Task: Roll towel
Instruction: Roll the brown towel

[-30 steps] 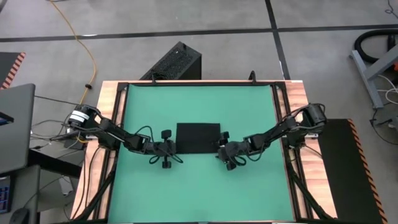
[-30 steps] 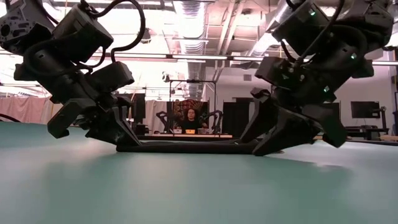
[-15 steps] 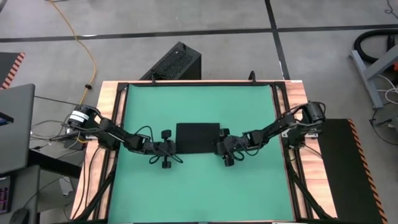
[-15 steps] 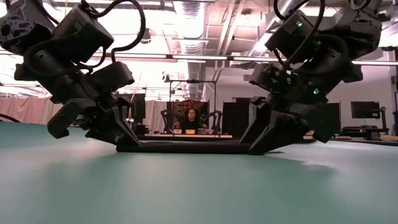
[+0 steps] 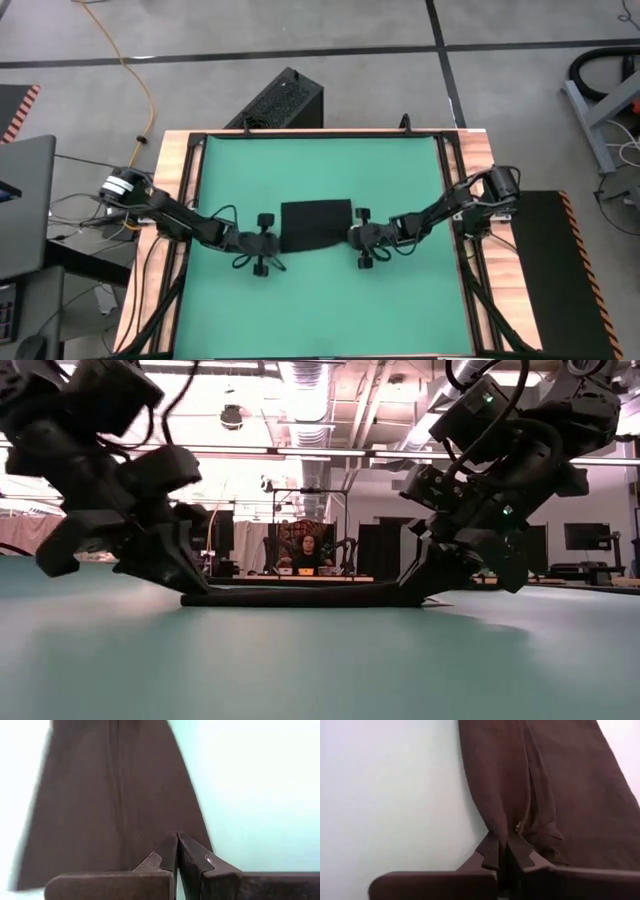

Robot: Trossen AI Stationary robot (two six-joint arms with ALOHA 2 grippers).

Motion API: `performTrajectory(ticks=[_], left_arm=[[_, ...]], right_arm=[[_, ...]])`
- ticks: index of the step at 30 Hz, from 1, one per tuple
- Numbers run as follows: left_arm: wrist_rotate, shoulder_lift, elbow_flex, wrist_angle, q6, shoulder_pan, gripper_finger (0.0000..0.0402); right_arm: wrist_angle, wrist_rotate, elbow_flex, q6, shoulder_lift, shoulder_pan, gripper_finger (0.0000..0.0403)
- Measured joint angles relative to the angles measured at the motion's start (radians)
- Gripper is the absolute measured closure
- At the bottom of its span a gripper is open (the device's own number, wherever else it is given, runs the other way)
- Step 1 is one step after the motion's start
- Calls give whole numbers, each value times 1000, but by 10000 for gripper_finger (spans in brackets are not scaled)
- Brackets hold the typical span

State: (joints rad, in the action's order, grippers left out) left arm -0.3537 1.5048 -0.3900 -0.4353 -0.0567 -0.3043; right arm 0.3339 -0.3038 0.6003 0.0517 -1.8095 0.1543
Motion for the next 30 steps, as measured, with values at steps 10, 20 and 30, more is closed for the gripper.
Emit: performTrajectory(ticks=[10,20,30], left_arm=[[-91,-84,-2,121,-202,-88,374],[24,-79,-3,85,-234,-22,258],[39,-79,-2,83,-275,-8,189]], right_arm=[[3,-14,0,-3,-1,9,375],[4,-7,0,1,-1,9,373],[5,-4,0,1,-1,9,374]])
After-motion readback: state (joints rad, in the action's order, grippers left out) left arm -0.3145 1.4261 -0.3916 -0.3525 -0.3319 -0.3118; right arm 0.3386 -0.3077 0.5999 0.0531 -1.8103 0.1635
